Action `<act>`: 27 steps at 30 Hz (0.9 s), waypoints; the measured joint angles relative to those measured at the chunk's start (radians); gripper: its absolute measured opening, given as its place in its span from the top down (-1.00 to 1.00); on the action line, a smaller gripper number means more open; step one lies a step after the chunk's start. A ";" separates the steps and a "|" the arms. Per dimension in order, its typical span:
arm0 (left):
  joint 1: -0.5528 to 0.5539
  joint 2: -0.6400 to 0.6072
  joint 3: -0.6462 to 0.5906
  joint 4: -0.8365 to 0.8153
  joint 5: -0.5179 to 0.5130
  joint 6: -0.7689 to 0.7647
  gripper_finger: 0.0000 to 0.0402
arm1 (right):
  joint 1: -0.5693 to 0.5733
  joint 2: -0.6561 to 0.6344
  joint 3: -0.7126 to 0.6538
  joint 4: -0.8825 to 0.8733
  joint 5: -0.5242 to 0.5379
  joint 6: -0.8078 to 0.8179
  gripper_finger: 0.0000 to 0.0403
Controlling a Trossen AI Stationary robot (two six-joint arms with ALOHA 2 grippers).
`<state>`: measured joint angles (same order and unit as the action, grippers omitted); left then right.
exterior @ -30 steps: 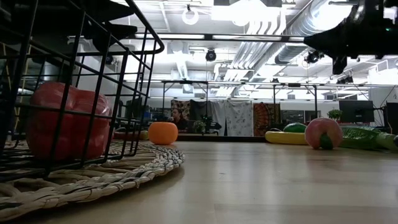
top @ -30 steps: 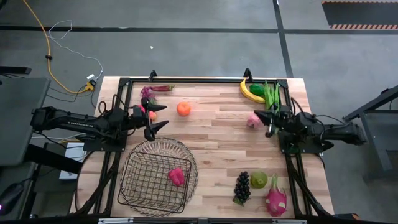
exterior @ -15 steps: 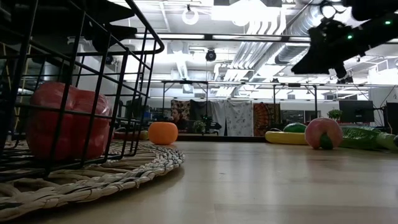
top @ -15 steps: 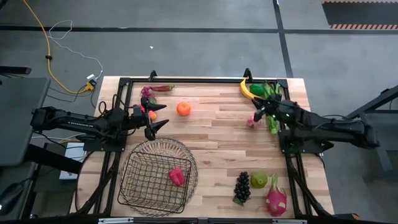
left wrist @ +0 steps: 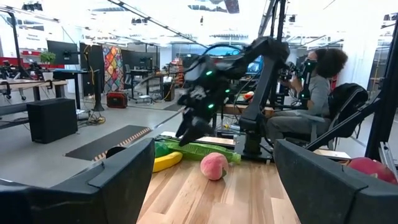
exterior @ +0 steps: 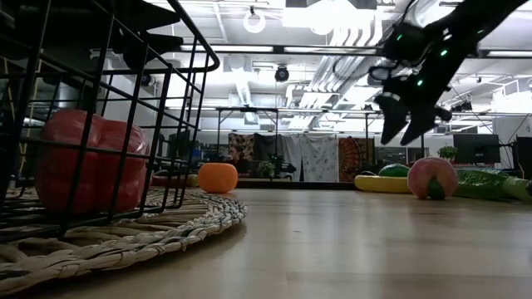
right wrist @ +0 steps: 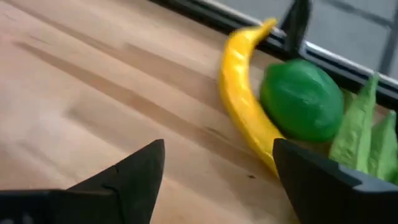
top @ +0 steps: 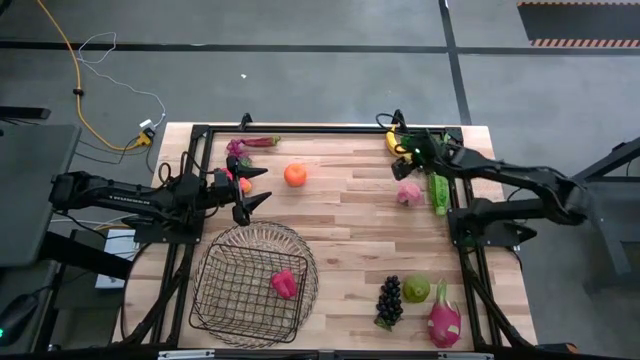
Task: Build produce basket
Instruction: Put the yellow banana into the black wire basket
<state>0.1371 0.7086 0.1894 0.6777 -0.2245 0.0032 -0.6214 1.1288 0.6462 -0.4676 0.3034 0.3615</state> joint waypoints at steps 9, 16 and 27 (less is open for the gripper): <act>0.000 0.000 0.000 0.000 -0.003 0.000 -0.58 | -0.109 0.235 0.068 0.002 -0.032 -0.080 -0.47; 0.000 0.000 0.000 0.000 -0.026 0.001 -0.58 | -0.121 0.340 0.088 0.008 -0.025 -0.142 -0.47; 0.000 0.000 0.000 0.000 -0.026 0.001 -0.58 | -0.121 0.450 0.090 0.039 0.101 -0.165 -0.47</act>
<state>0.1371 0.7086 0.1898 0.6773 -0.2504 0.0040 -0.7422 1.5785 0.7364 -0.4289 0.4042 0.1965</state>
